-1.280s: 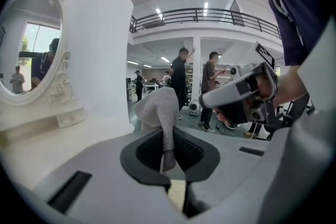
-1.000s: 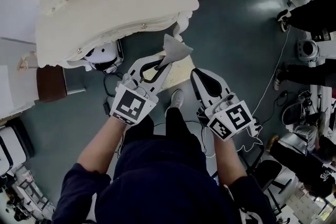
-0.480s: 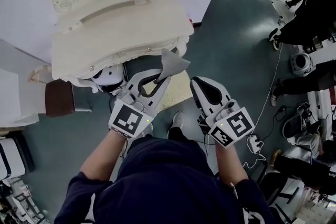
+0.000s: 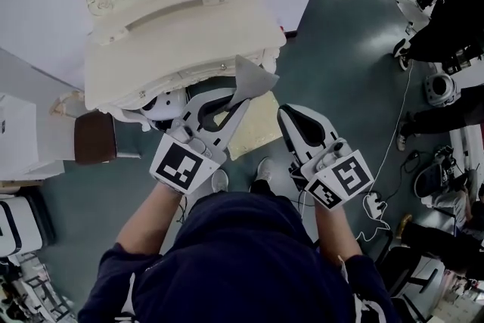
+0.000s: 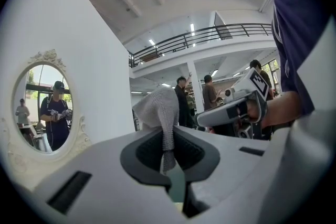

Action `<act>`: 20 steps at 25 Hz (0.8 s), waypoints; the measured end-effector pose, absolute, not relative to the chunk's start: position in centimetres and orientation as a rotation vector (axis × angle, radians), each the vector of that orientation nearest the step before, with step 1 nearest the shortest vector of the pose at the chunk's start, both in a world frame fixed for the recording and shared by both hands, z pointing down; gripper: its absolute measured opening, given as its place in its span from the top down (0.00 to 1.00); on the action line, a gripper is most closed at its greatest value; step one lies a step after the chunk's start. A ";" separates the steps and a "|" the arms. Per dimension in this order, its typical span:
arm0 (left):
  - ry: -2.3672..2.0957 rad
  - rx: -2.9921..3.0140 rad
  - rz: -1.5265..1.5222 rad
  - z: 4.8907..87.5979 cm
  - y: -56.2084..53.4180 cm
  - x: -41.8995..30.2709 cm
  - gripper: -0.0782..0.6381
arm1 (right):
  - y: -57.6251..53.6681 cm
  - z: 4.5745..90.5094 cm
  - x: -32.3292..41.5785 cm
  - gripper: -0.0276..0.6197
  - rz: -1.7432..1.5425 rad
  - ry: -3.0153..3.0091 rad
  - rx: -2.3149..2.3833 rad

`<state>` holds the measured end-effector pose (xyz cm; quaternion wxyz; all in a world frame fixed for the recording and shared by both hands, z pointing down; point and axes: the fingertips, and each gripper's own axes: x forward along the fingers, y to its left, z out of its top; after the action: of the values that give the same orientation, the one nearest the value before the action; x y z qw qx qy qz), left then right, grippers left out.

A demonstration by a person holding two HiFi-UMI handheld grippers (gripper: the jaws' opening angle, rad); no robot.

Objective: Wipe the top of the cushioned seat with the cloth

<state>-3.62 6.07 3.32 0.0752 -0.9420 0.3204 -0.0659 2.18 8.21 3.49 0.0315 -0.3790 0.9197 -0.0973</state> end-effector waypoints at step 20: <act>0.974 -2.851 -0.206 4.5 4.8 -3.4 0.86 | 7.3 4.1 2.2 0.92 -0.316 2.858 -1.184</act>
<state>-3.44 4.85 4.46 0.0607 -0.9424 0.3218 -0.0681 2.25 7.26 4.09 0.0161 -0.3808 0.9189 -0.1016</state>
